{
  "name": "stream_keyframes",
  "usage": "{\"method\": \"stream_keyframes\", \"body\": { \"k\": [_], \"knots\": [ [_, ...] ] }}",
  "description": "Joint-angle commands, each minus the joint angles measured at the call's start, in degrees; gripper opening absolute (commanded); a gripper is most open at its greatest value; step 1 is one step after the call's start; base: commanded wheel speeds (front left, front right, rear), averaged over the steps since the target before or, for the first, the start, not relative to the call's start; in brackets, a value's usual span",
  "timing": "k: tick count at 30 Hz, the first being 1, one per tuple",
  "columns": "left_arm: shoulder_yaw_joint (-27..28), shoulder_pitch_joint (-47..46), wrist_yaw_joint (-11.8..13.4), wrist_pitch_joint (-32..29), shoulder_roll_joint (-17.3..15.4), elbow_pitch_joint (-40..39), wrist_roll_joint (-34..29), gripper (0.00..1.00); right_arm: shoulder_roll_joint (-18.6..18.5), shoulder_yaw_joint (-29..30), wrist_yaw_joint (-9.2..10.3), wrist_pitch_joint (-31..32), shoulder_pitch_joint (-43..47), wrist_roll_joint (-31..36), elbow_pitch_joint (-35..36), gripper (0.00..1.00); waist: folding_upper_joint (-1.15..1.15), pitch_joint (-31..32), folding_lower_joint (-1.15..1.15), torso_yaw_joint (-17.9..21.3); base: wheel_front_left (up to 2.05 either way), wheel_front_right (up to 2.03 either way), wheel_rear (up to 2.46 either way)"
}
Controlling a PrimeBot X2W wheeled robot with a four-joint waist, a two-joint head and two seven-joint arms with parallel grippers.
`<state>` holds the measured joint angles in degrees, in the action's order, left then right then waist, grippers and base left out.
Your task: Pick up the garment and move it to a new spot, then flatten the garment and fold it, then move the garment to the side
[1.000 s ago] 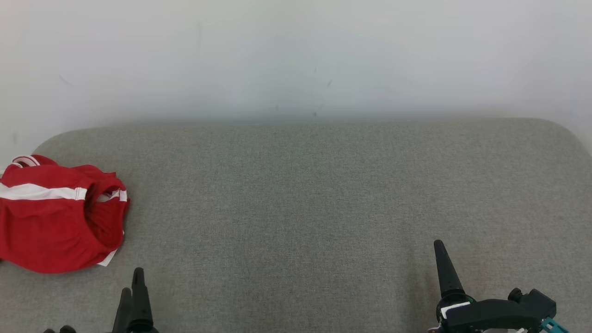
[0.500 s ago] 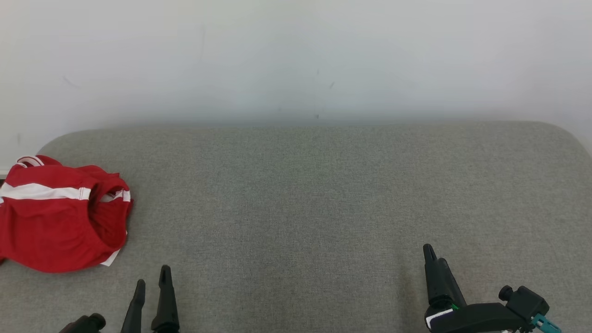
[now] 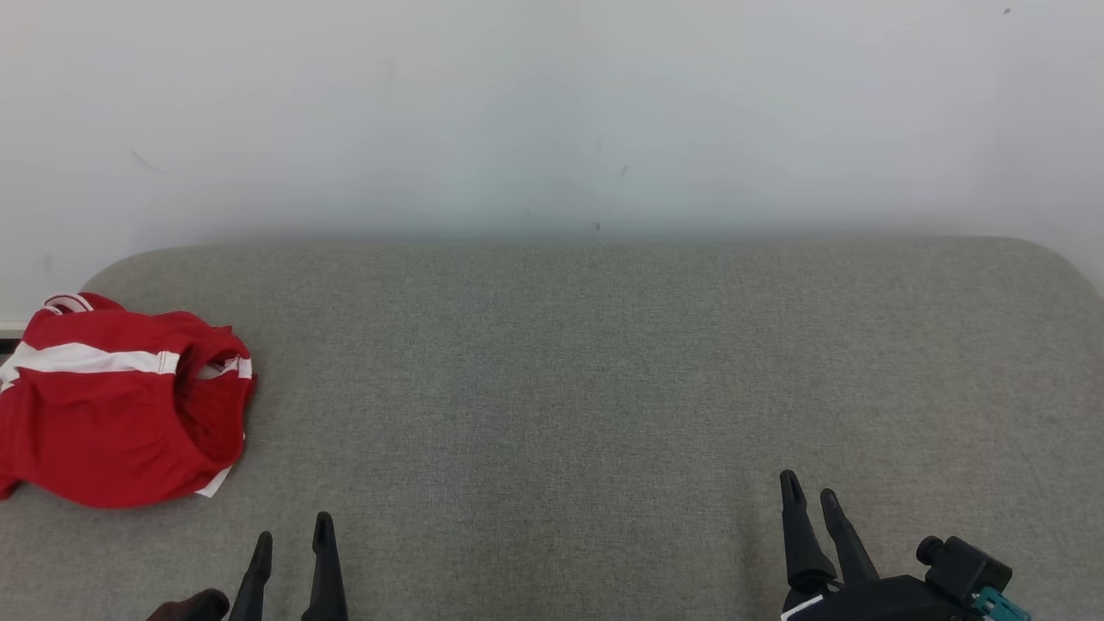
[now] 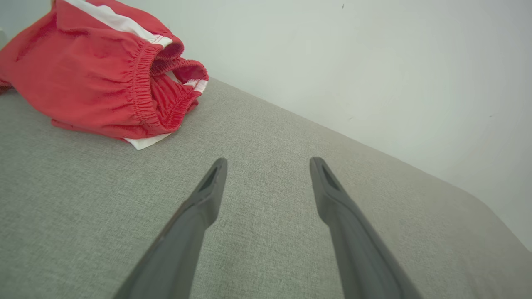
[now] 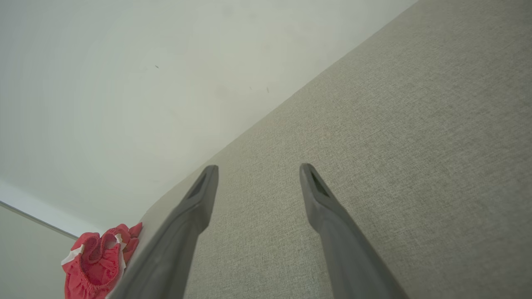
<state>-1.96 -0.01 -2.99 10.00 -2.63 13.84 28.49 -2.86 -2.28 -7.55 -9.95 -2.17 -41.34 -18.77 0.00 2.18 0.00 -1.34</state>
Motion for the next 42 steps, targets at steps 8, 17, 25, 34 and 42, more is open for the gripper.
{"method": "stream_keyframes", "body": {
  "k": [8, 17, 25, 34, 42],
  "knots": [
    [-0.08, -0.01, 0.53, 1.34, -0.31, 0.81, -7.53, 1.0, -0.02, 0.3, 0.08, -1.39, 0.37, 8.9, -1.02, 1.0, 0.0, 0.38, 0.0, -0.2, 0.0, 0.0, 0.0],
    [-0.13, 0.33, 0.58, 2.45, -0.42, 1.29, -12.9, 1.0, -0.02, 0.68, 0.09, -2.47, -0.01, 15.48, -2.78, 1.0, 0.0, 0.8, 0.0, -0.41, 0.0, 0.0, 0.0],
    [-0.08, 0.55, 0.22, 3.31, -0.4, 2.23, -15.71, 1.0, -0.02, 1.23, 0.1, -3.05, -0.24, 20.34, -4.22, 1.0, 0.0, 1.04, 0.0, -0.61, 0.0, 0.0, 0.0],
    [-0.57, 0.81, 0.05, 4.26, -0.36, 3.44, -18.02, 1.0, -0.01, 1.51, 0.11, -3.4, -0.02, 23.83, -4.16, 1.0, 0.0, 1.23, 0.0, -0.67, 0.0, 0.0, 0.0],
    [-0.89, 0.37, 0.1, 5.13, -0.37, 4.43, -20.45, 1.0, -0.01, 1.31, 0.12, -3.66, 0.12, 26.8, -4.32, 1.0, 0.0, 1.37, 0.0, -0.7, 0.0, 0.0, 0.0]
  ]
}}
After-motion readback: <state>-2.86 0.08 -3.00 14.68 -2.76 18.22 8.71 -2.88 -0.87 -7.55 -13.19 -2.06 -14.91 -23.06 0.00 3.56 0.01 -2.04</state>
